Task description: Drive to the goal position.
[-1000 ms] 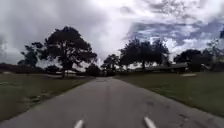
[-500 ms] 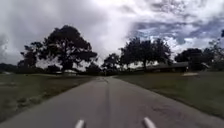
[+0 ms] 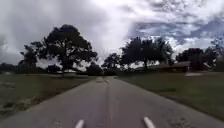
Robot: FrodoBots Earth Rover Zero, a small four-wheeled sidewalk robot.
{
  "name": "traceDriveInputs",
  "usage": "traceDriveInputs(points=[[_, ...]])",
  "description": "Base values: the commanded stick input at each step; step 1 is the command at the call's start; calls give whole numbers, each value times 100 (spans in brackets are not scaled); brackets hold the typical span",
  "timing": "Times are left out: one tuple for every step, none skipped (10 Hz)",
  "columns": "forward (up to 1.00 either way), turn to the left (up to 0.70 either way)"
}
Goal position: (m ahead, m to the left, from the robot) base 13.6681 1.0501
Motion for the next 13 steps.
traceDriveInputs(points=[[70, 0], [70, 0], [70, 0], [70, 0], [70, 0], [70, 0], [70, 0], [70, 0], [70, 0], [70, 0], [70, 0], [70, 0], [70, 0]])
